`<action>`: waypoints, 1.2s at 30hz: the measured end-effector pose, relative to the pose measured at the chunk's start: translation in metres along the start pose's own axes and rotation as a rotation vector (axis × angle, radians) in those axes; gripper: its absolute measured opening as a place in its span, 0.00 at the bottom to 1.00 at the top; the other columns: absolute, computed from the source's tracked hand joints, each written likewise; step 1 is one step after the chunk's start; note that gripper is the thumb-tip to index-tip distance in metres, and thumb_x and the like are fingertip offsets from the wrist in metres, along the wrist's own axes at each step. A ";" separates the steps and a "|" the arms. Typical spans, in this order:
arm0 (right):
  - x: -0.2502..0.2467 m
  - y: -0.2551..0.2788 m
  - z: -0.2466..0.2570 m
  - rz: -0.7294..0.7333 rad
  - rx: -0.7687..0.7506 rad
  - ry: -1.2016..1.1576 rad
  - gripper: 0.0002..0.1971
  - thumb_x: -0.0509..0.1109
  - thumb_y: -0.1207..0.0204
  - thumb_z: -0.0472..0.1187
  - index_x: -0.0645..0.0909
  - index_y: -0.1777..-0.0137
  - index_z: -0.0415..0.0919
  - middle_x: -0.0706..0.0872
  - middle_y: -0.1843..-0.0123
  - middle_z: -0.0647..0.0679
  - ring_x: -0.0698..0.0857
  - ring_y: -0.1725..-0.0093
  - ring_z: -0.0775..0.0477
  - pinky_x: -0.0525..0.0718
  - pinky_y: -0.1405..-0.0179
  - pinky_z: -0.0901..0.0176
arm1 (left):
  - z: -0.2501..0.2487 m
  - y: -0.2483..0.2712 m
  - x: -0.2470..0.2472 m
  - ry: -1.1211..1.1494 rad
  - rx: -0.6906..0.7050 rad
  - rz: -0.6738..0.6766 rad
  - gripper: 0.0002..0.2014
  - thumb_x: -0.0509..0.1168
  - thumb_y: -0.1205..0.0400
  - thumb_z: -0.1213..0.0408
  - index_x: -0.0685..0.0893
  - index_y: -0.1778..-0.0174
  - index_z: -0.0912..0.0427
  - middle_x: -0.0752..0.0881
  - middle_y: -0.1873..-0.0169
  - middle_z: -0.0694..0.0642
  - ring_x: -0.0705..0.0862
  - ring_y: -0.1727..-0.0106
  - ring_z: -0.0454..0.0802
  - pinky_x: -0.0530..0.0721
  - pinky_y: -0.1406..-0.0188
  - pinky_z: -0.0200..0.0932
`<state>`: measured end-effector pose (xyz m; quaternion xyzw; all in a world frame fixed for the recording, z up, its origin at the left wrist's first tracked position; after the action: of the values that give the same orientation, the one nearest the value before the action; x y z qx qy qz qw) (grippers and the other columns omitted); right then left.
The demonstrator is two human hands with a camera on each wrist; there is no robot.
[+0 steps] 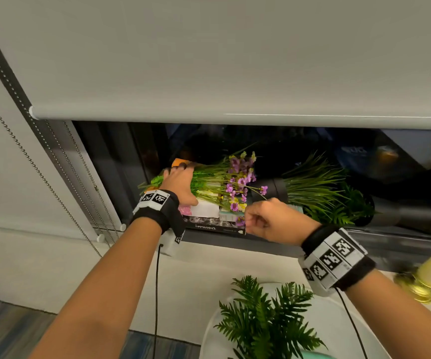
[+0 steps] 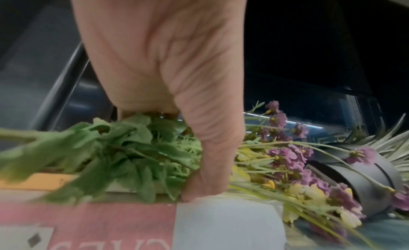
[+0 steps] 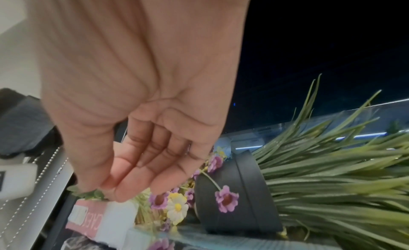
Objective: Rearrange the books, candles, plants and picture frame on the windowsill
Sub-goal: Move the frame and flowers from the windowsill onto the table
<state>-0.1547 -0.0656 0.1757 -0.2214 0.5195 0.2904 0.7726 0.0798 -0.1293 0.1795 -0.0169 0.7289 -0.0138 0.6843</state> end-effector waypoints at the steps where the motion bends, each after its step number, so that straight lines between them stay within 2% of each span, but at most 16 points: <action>1: 0.002 -0.002 0.000 0.004 -0.005 -0.006 0.08 0.72 0.25 0.43 0.76 0.62 0.53 0.84 0.62 0.55 0.81 0.64 0.58 0.75 0.64 0.69 | 0.000 -0.001 -0.001 -0.008 0.010 -0.005 0.44 0.77 0.38 0.56 0.67 0.25 0.56 0.74 0.32 0.60 0.71 0.30 0.63 0.68 0.28 0.59; 4: 0.004 -0.005 0.000 -0.007 -0.020 -0.005 0.07 0.72 0.25 0.42 0.76 0.61 0.51 0.84 0.62 0.54 0.79 0.65 0.60 0.73 0.66 0.70 | 0.000 0.000 -0.001 -0.004 0.028 -0.020 0.41 0.76 0.36 0.56 0.70 0.27 0.57 0.76 0.34 0.60 0.72 0.32 0.63 0.73 0.33 0.56; 8: 0.001 -0.004 -0.003 -0.093 -0.001 -0.013 0.04 0.70 0.24 0.42 0.80 0.59 0.46 0.85 0.60 0.54 0.83 0.61 0.57 0.85 0.59 0.57 | 0.003 0.005 0.003 0.022 0.032 -0.089 0.39 0.75 0.34 0.56 0.70 0.26 0.56 0.77 0.34 0.59 0.72 0.33 0.61 0.75 0.36 0.55; 14: -0.006 0.002 -0.015 -0.246 0.062 -0.001 0.03 0.70 0.27 0.38 0.80 0.61 0.46 0.83 0.59 0.52 0.83 0.60 0.51 0.85 0.55 0.48 | 0.010 0.016 0.000 0.104 -0.009 -0.198 0.31 0.74 0.29 0.55 0.74 0.31 0.56 0.79 0.37 0.57 0.74 0.36 0.59 0.76 0.40 0.55; 18: -0.006 0.005 -0.018 -0.277 0.124 0.009 0.03 0.71 0.28 0.36 0.80 0.59 0.44 0.78 0.57 0.51 0.80 0.58 0.49 0.84 0.53 0.49 | 0.011 0.023 -0.005 0.125 -0.041 -0.261 0.28 0.73 0.29 0.57 0.75 0.33 0.56 0.80 0.39 0.56 0.75 0.38 0.59 0.77 0.43 0.55; 24: -0.005 0.013 -0.029 -0.363 0.278 0.075 0.09 0.74 0.29 0.38 0.77 0.53 0.42 0.71 0.50 0.48 0.79 0.53 0.41 0.83 0.54 0.47 | 0.020 0.035 -0.021 0.222 -0.121 -0.382 0.26 0.73 0.30 0.58 0.77 0.35 0.57 0.80 0.42 0.58 0.75 0.37 0.62 0.76 0.41 0.59; 29: -0.011 0.018 -0.032 -0.465 0.347 0.098 0.13 0.75 0.32 0.35 0.73 0.52 0.41 0.70 0.46 0.45 0.78 0.51 0.41 0.82 0.52 0.45 | 0.027 0.050 -0.032 0.311 -0.173 -0.461 0.24 0.73 0.30 0.58 0.79 0.39 0.58 0.81 0.45 0.58 0.77 0.40 0.62 0.78 0.45 0.58; 33: -0.013 0.020 -0.020 -0.495 0.302 0.056 0.12 0.74 0.29 0.37 0.73 0.52 0.41 0.70 0.47 0.47 0.79 0.54 0.43 0.81 0.56 0.51 | 0.019 0.066 -0.036 0.399 -0.159 -0.489 0.19 0.73 0.30 0.57 0.79 0.45 0.57 0.82 0.50 0.56 0.79 0.45 0.60 0.78 0.53 0.53; 36: -0.009 0.024 -0.007 -0.485 0.219 0.016 0.11 0.73 0.28 0.41 0.75 0.51 0.42 0.70 0.49 0.49 0.76 0.54 0.48 0.78 0.55 0.54 | 0.008 0.080 -0.035 0.482 -0.124 -0.509 0.18 0.73 0.31 0.56 0.79 0.47 0.54 0.84 0.53 0.54 0.82 0.50 0.57 0.79 0.57 0.48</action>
<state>-0.1779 -0.0544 0.1810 -0.2565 0.4856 0.0372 0.8349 0.0895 -0.0476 0.2106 -0.2358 0.8413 -0.1430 0.4649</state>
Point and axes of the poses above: each hand's wrist, its own y-axis away from the middle knuckle, its own x-axis out of the palm, z = x × y, the point moved 4 cm from there along -y, towards the middle knuckle
